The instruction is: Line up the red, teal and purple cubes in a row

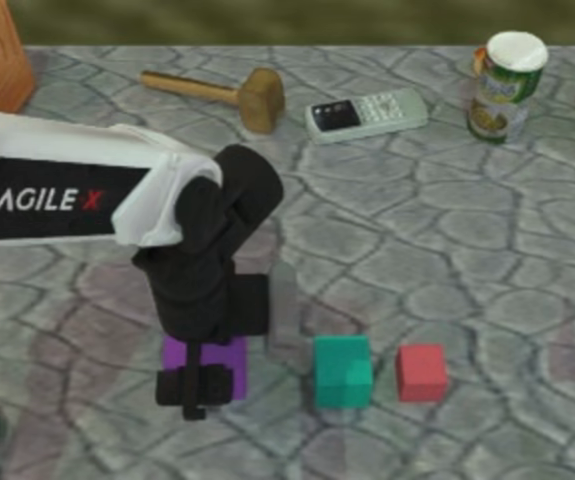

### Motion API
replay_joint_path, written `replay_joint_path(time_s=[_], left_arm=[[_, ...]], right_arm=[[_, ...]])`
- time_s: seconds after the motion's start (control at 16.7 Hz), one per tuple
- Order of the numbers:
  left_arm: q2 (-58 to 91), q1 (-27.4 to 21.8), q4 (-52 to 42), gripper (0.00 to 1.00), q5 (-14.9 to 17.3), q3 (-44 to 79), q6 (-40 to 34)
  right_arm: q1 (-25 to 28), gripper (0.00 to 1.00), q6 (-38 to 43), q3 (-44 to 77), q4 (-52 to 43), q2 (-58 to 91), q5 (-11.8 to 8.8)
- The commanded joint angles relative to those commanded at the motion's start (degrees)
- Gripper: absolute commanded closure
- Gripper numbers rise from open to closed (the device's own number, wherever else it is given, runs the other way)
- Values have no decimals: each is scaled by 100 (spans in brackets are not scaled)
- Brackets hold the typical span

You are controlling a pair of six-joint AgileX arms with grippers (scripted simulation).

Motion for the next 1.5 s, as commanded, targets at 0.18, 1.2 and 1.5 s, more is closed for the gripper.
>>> replay_joint_path(time_s=[0.18,1.2,1.5], left_arm=[[0,0,0,32,0,0,0],[-160,16,-424,0,-6,305,27],[-563,107,-1461,0,-3,884,-5]], right_arm=[[0,0,0,0,0,0,0],[0,0,0,0,0,0,0],[0,0,0,0,0,0,0]])
